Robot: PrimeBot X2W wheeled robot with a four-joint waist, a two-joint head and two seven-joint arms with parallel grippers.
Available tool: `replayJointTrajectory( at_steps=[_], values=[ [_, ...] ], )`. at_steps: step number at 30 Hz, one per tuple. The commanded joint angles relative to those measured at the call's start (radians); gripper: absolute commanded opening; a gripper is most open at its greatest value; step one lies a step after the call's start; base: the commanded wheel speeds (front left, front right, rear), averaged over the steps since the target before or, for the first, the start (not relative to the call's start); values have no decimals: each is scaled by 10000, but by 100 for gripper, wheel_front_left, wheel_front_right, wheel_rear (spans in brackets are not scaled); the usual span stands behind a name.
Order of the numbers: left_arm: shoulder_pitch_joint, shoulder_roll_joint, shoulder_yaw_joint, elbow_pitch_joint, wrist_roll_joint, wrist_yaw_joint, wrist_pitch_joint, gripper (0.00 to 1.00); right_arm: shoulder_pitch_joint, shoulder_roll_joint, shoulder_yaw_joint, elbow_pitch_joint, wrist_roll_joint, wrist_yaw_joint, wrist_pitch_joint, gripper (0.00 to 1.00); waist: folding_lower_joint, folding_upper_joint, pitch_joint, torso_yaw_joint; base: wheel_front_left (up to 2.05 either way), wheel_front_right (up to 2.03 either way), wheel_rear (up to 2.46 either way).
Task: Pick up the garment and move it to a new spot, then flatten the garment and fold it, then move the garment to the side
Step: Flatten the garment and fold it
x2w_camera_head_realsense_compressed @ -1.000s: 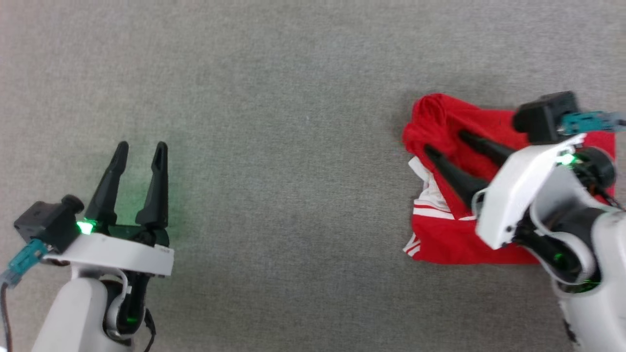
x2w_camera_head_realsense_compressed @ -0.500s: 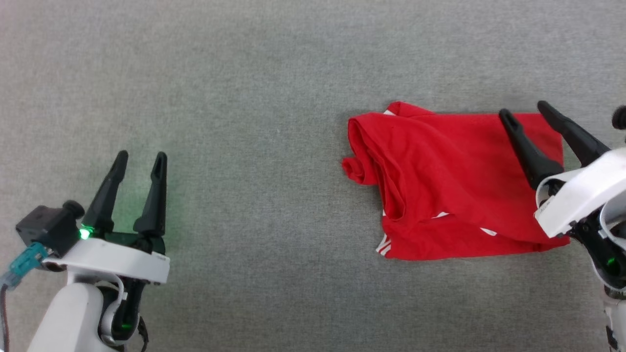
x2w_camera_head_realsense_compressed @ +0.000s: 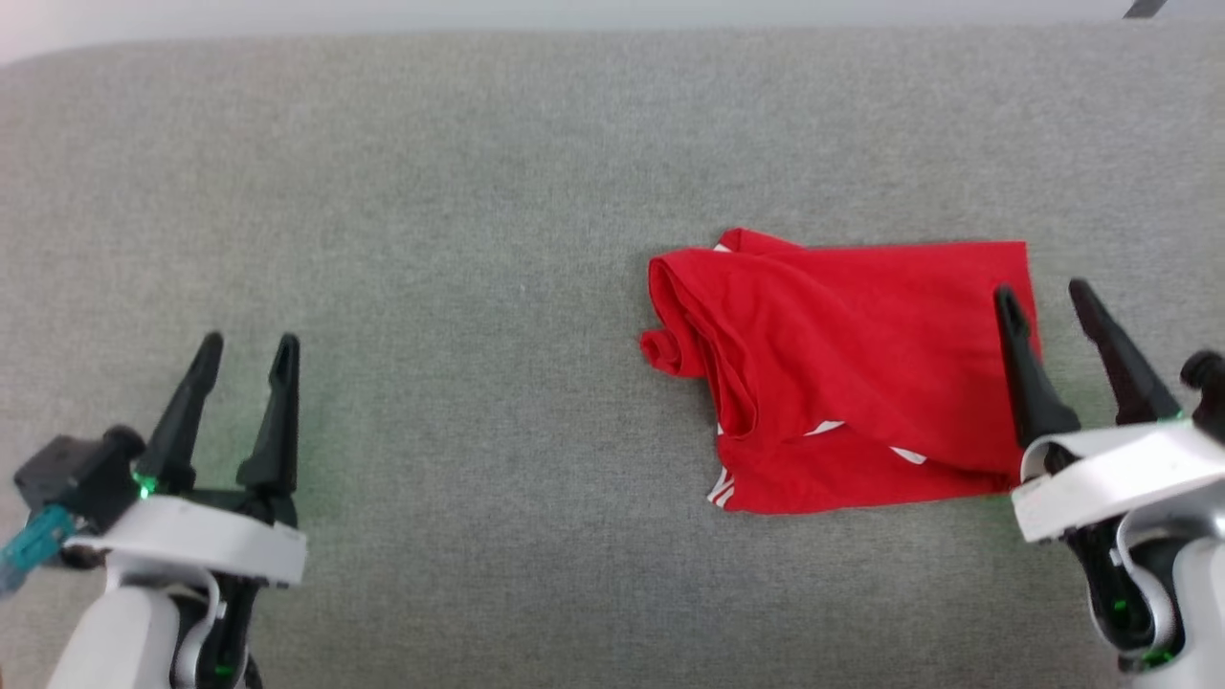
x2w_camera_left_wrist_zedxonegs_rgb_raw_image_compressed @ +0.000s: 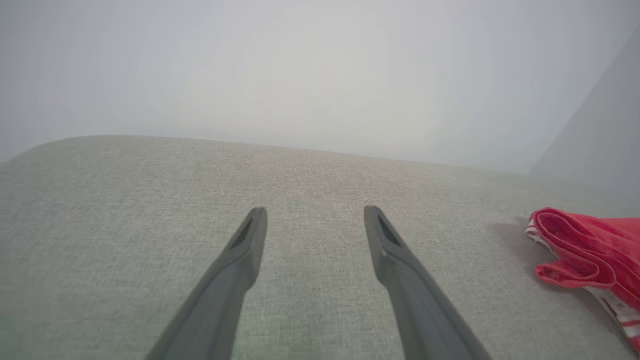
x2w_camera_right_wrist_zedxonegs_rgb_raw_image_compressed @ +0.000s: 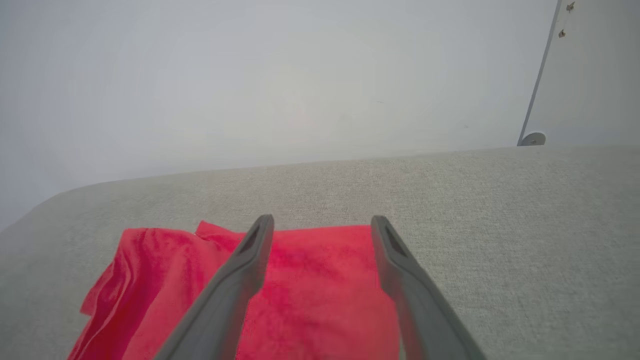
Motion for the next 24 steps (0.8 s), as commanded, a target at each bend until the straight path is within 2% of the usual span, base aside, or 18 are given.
replayJointTrajectory(
  at_steps=[1, 10, 24],
  values=[
    [270, -52, 125, -7, 117, 14, 6, 100, 241, 3, -32, 78, -62, -7, -158, 100, 0, 0, -289, -55, 0, 0, 0],
    [1102, -260, 442, -462, 375, 14, 6, 100, 1266, -62, -576, -381, 96, -7, -496, 100, 0, 0, -722, 163, 0, 0, 0],
    [2334, -155, 924, -1507, 537, 14, 6, 100, 3205, 304, -1615, -2341, -270, -7, -233, 100, 0, 0, -793, 385, 0, 0, 0]
  ],
)
